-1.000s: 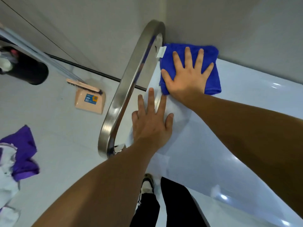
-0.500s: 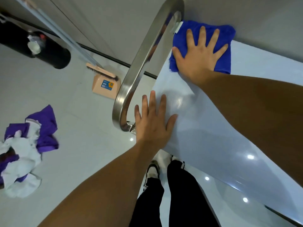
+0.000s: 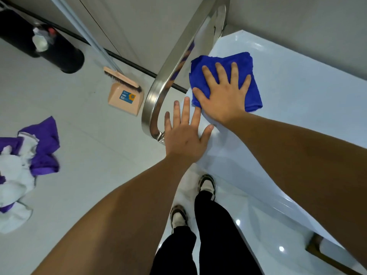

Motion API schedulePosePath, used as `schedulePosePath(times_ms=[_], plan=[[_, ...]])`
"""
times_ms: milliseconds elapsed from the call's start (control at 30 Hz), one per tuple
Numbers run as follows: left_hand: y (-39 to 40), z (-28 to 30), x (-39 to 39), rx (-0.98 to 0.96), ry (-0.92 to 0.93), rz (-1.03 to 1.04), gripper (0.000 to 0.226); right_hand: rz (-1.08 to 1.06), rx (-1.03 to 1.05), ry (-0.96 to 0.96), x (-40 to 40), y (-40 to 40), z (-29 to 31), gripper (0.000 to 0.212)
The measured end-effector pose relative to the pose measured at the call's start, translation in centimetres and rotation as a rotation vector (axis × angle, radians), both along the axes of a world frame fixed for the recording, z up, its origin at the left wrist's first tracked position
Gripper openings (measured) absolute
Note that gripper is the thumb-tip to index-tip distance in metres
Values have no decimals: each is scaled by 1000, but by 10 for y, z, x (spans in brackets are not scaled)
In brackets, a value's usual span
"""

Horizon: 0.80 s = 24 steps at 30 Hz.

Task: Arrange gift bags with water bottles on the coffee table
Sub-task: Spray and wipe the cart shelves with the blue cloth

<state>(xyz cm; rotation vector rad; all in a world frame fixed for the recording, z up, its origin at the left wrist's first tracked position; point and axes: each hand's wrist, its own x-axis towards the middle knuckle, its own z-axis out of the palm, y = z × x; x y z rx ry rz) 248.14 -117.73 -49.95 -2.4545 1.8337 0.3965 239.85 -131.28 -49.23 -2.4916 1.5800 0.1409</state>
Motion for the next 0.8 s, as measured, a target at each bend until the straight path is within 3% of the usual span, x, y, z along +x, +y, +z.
schedulePosePath(times_ms=[133,200,300,400,533,700,800], plan=[[45,13,3,-203,156,-53,73,-9,49,14,-4,4,6,76],[79,14,9,-297,181,-71,61,-37,77,1,1,10,9,75],[104,12,11,-330,242,18,37,-56,83,0,8,30,11,75],[99,19,7,-283,410,194,29,-57,96,-18,13,61,13,74],[95,14,12,-470,383,242,11,-12,95,-45,20,109,14,71],[110,12,22,-326,495,247,20,-22,120,-102,14,145,15,69],[124,15,36,-122,374,-88,51,-14,115,-99,6,154,15,71]])
